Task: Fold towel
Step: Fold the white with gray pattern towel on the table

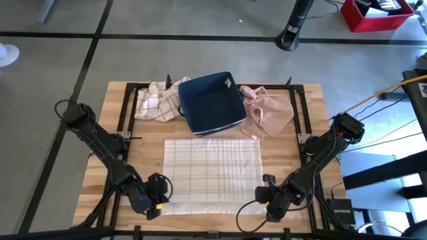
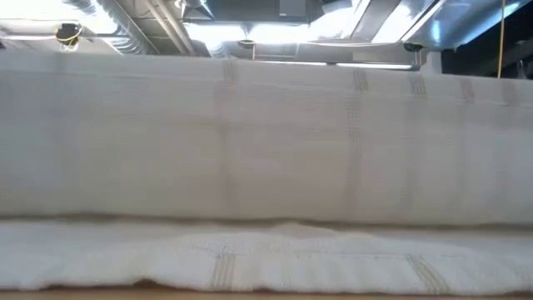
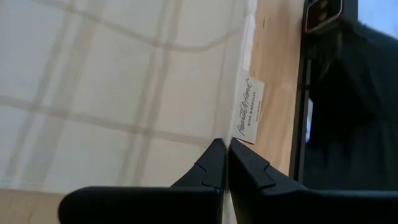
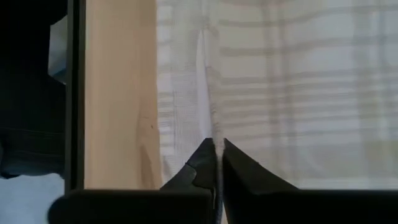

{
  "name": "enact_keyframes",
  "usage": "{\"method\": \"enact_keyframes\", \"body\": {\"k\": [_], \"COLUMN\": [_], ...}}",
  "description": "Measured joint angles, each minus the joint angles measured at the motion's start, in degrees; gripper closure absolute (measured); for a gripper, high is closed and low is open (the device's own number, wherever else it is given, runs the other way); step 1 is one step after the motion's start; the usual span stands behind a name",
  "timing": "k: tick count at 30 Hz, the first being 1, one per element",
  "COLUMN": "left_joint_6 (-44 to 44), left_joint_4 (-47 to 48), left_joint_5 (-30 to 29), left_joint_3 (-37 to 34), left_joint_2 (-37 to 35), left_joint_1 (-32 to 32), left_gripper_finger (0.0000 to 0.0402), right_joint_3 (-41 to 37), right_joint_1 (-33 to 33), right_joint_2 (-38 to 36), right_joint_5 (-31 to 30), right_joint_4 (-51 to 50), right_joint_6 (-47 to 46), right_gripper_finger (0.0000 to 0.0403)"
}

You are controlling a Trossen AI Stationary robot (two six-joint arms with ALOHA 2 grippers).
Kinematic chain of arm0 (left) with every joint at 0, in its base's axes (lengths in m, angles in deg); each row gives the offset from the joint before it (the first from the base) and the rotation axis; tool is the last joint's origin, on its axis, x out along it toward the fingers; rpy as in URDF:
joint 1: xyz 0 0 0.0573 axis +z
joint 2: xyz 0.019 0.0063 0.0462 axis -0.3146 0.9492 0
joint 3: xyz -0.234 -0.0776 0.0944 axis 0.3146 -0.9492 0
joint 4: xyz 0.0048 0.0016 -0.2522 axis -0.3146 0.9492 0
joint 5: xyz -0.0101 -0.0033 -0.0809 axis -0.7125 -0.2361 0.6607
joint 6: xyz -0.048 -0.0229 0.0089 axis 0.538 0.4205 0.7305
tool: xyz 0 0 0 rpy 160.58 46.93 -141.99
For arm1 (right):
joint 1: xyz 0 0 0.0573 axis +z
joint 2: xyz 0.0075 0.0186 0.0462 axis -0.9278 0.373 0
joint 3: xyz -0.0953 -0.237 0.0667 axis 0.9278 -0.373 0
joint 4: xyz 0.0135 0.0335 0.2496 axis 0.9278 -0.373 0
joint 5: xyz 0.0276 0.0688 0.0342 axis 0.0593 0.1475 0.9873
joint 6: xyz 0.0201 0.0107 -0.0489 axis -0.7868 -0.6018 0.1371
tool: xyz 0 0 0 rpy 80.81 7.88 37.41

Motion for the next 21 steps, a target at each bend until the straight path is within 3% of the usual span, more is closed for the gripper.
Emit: {"method": "enact_keyframes", "body": {"k": [6, 12, 17, 21], "left_joint_6": [0.9, 1.8, 2.5, 2.3], "left_joint_4": [0.2, -1.8, -2.6, -2.4], "left_joint_5": [1.0, 1.2, 9.1, 8.2], "left_joint_3": [0.0, 0.0, 0.5, 0.7], "left_joint_2": [0.3, 0.5, 0.1, -0.1], "left_joint_1": [0.1, 0.0, 0.7, 1.6], "left_gripper_finger": [0.0379, 0.0299, 0.0246, 0.0236], "right_joint_3": [-0.1, -0.1, 0.0, 0.9], "right_joint_1": [0.0, 0.0, -0.5, -1.7], "right_joint_2": [0.0, 0.2, 0.1, 0.0], "right_joint_5": [0.4, 1.4, 11.4, 15.7], "right_joint_4": [-0.7, -0.5, -0.7, -2.3], "right_joint_6": [-0.3, -0.4, -1.2, -3.4], "right_gripper_finger": [0.0356, 0.0291, 0.0243, 0.0232]}}
